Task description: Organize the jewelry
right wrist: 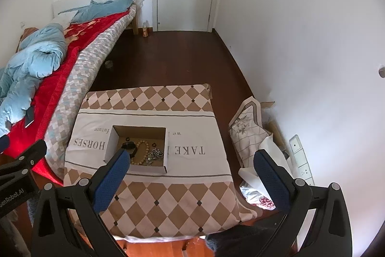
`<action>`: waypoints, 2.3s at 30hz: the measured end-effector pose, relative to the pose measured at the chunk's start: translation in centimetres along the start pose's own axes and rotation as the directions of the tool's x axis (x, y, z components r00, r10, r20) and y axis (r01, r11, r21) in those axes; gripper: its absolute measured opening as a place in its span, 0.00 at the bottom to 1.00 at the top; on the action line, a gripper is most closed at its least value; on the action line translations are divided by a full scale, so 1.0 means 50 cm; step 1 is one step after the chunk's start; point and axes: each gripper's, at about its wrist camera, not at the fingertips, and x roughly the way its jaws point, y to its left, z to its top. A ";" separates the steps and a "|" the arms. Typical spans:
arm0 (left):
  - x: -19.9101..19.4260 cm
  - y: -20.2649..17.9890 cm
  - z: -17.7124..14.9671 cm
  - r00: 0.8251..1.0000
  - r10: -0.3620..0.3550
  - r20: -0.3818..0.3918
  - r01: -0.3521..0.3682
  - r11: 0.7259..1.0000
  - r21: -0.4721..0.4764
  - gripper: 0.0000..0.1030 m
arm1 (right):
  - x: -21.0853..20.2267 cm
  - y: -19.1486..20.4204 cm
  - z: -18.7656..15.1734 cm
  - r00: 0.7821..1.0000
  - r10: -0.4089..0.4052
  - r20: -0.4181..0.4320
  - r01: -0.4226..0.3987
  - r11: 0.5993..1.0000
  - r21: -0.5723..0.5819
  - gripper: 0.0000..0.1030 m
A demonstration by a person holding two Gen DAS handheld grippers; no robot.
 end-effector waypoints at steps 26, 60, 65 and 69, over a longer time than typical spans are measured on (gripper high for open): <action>0.027 0.011 -0.012 1.000 0.016 -0.017 -0.016 1.000 0.004 1.00 | 0.028 0.025 -0.016 0.999 0.014 -0.035 -0.015 1.000 -0.019 1.00; 0.009 0.029 -0.010 0.998 0.048 0.027 -0.049 0.999 0.022 1.00 | 0.024 0.041 -0.018 0.998 0.058 -0.033 -0.058 0.998 -0.005 1.00; 0.007 0.025 -0.013 0.998 0.052 0.033 -0.053 0.998 0.028 1.00 | 0.023 0.040 -0.018 0.998 0.060 -0.034 -0.060 0.998 -0.004 1.00; 0.006 0.025 -0.013 0.998 0.054 0.035 -0.054 0.998 0.025 1.00 | 0.023 0.040 -0.018 0.998 0.060 -0.032 -0.060 0.998 -0.003 1.00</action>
